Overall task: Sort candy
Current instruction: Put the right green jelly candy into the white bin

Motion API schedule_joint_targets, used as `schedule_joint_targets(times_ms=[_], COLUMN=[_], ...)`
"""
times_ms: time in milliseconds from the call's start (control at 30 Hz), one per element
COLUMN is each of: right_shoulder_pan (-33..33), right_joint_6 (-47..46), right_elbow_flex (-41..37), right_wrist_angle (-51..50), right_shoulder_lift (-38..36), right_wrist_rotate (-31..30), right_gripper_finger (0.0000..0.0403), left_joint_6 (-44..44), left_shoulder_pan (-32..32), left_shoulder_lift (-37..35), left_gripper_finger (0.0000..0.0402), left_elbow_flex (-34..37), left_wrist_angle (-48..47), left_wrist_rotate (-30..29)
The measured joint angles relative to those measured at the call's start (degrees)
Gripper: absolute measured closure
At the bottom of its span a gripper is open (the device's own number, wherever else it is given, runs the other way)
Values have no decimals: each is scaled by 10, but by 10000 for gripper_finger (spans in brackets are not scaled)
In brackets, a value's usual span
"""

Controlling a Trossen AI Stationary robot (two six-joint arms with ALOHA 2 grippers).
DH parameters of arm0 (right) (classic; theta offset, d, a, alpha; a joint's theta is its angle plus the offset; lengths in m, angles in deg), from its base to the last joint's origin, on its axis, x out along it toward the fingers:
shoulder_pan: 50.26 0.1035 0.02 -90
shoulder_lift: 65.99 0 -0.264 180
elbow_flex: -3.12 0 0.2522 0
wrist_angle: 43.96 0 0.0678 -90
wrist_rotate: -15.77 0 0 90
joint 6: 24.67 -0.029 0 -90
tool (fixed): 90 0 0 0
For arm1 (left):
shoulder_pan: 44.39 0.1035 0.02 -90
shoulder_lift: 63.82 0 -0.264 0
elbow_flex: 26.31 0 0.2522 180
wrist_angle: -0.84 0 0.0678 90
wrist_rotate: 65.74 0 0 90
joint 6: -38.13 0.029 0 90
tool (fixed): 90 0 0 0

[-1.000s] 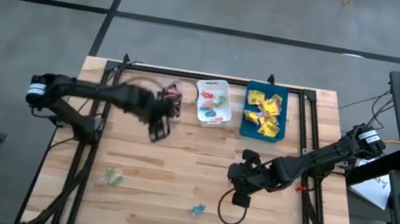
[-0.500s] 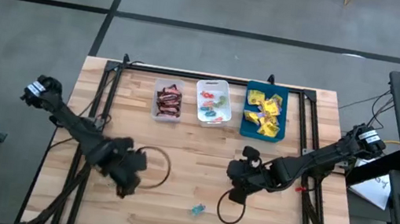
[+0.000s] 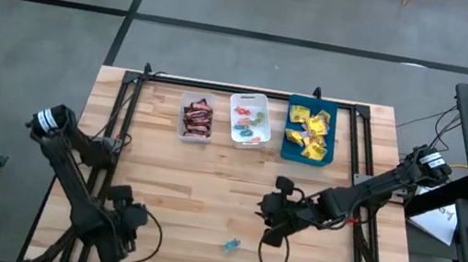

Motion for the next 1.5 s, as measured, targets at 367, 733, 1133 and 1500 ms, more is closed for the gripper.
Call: schedule_joint_targets(times_ms=[367, 733, 1133, 1500], right_shoulder_pan=[4, 4, 4, 4], right_joint_6=[1, 1, 1, 1], right_elbow_flex=[0, -1, -1, -3], right_wrist_angle=[11, 11, 11, 11], right_shoulder_lift=[0, 0, 0, 0], right_wrist_rotate=[0, 0, -5, -11], right_gripper_finger=[294, 294, 294, 294], left_joint_6=[-92, -128, -96, -63], left_shoulder_pan=[0, 0, 1, 0], left_shoulder_lift=[60, 47, 30, -40], left_gripper_finger=[173, 199, 313, 391], left_elbow_flex=[80, 155, 140, 123], left_wrist_angle=[3, 128, 127, 117], left_wrist_rotate=[-15, -25, -25, -72])
